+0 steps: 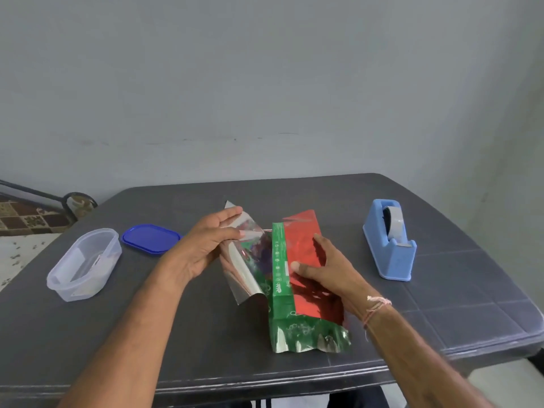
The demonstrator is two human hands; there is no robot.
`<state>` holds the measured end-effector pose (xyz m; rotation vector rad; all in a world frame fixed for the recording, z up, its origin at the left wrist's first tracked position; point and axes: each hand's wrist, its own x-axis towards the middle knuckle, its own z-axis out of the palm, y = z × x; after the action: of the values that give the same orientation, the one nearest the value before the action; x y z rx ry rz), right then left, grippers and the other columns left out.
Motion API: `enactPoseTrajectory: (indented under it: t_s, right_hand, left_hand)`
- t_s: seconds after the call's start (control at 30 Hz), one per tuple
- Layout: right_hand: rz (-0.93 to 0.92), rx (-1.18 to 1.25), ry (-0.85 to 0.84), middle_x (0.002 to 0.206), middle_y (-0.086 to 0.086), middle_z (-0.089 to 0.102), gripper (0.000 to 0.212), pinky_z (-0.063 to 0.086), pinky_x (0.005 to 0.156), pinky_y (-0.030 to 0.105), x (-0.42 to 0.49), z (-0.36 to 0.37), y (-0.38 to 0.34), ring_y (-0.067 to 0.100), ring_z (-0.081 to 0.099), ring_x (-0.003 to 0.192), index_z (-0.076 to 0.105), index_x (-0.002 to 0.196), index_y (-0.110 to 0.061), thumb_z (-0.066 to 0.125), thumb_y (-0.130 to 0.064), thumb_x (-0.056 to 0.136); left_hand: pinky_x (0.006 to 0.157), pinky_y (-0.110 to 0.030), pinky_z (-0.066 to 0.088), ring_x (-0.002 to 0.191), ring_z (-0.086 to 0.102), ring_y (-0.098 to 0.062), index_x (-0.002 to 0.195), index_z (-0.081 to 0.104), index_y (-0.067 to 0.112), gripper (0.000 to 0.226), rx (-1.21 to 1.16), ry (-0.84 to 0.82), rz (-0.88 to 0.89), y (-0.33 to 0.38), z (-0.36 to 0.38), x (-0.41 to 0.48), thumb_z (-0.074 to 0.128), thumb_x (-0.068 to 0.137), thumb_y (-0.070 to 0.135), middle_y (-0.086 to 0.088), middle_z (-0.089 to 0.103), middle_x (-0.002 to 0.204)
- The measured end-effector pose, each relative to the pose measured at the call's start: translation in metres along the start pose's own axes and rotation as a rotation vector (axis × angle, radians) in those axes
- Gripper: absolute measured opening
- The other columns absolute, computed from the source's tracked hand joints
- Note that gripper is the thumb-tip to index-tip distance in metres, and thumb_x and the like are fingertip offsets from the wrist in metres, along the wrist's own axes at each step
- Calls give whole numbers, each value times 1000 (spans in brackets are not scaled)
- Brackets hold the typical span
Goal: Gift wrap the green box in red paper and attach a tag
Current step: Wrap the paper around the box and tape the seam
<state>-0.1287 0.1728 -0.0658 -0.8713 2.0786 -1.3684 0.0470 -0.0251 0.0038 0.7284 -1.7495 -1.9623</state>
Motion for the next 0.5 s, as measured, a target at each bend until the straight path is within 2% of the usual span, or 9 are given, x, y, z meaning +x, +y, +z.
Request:
enactPoseTrajectory:
  t_s: [0.07, 0.13, 0.17, 0.2, 0.3, 0.37, 0.4, 0.47, 0.5]
  right_hand:
    - [-3, 49, -12, 144, -7, 53, 102, 50, 82, 19, -2, -1, 0, 13, 60, 118, 24, 160, -31, 85, -47, 79]
    - [3, 136, -18, 150, -7, 49, 96, 50, 93, 22, -4, -2, 2, 11, 59, 121, 26, 160, -31, 80, -50, 83]
    - [11, 175, -31, 152, -6, 49, 93, 49, 98, 24, -6, -2, 2, 11, 59, 122, 27, 160, -31, 78, -52, 85]
    - [13, 210, -42, 151, -6, 49, 90, 50, 96, 23, -8, -4, 1, 10, 60, 120, 28, 160, -30, 75, -53, 87]
    - [11, 271, -60, 145, -8, 52, 76, 48, 83, 13, -14, -9, -3, 1, 60, 113, 35, 158, -28, 65, -53, 94]
    - [-10, 257, -15, 142, -8, 57, 65, 46, 92, 18, -14, -12, -2, 5, 59, 119, 47, 151, -26, 60, -57, 96]
    - [-20, 246, 18, 137, -7, 62, 60, 46, 98, 24, -13, -12, -1, 10, 60, 122, 55, 144, -26, 58, -61, 95]
    - [-47, 267, 60, 115, -7, 74, 51, 52, 99, 34, -11, -13, 1, 14, 68, 111, 70, 121, -26, 58, -66, 93]
    - [-59, 283, 74, 101, -9, 75, 48, 54, 93, 34, -10, -14, 0, 13, 69, 98, 73, 109, -24, 58, -67, 93]
  left_hand:
    - [81, -25, 60, 100, 69, -15, 146, 52, 14, 64, 44, -57, 15, 5, 21, 8, 62, 89, -12, 0, 65, 133]
    - [77, -25, 57, 98, 69, -14, 149, 49, 14, 67, 91, -117, 25, 5, 42, 16, 63, 89, -9, -5, 61, 140]
    - [79, -25, 56, 100, 68, -15, 150, 47, 15, 68, 109, -134, 29, 4, 49, 18, 64, 89, -9, -6, 59, 142]
    - [84, -26, 56, 103, 67, -17, 152, 45, 15, 69, 115, -155, 31, 2, 59, 22, 63, 89, -9, -7, 58, 143]
    - [93, -27, 53, 114, 63, -18, 154, 42, 16, 77, 126, -211, 21, -8, 79, 30, 68, 86, -7, -9, 52, 151]
    - [98, -25, 50, 131, 55, -14, 153, 43, 25, 85, 171, -239, 37, -17, 88, 34, 75, 78, 3, -8, 45, 155]
    - [96, -21, 50, 132, 54, -7, 152, 44, 29, 86, 200, -240, 48, -22, 92, 35, 78, 77, 6, -7, 44, 154]
    - [81, -14, 54, 107, 63, 10, 153, 42, 35, 81, 231, -224, 52, -27, 98, 33, 77, 85, 8, -4, 50, 141]
    - [75, -14, 55, 96, 64, 9, 154, 39, 37, 78, 226, -221, 45, -29, 101, 30, 75, 90, 13, -1, 53, 133]
